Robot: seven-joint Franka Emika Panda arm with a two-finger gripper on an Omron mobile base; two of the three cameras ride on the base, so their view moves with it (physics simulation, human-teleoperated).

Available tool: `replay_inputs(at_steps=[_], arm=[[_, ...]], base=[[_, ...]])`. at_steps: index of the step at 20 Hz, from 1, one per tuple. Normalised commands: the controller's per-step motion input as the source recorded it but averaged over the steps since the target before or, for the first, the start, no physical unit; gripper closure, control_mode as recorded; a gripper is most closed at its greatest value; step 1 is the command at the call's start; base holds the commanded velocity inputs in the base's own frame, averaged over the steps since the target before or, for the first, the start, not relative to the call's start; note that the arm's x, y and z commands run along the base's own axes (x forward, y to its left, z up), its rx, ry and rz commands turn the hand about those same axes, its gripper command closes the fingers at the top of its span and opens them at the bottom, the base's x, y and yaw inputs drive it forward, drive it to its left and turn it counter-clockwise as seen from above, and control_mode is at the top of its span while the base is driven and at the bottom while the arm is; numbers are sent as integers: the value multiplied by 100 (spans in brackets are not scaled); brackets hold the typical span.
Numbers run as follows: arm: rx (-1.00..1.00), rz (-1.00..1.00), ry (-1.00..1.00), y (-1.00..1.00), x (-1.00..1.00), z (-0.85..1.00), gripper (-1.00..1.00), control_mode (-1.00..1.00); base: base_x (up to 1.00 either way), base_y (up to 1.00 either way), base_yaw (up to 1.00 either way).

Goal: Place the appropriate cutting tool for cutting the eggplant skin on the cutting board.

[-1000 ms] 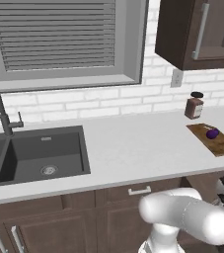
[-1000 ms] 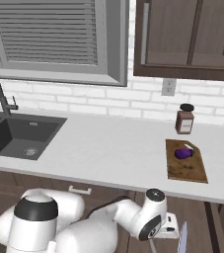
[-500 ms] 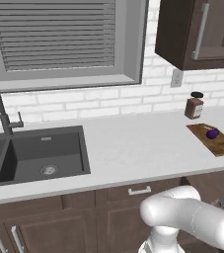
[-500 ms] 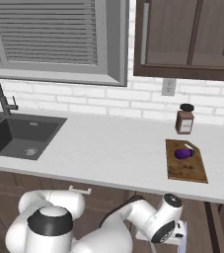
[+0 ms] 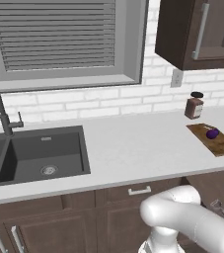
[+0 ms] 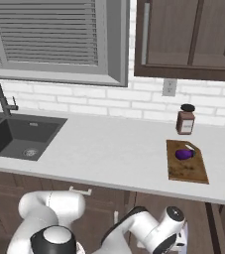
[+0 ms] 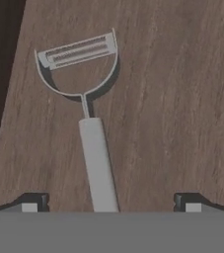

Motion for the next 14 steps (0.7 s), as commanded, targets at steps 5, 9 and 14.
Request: replay_inputs(at_steps=[5, 9, 14], arm=[[1, 0, 0, -3, 15, -33, -100, -100], [0, 0, 1, 0, 10, -47, -100, -100], [0, 1, 3, 0, 5, -48, 100, -100]], base=[[0, 0, 0], [0, 0, 0], [0, 0, 0]])
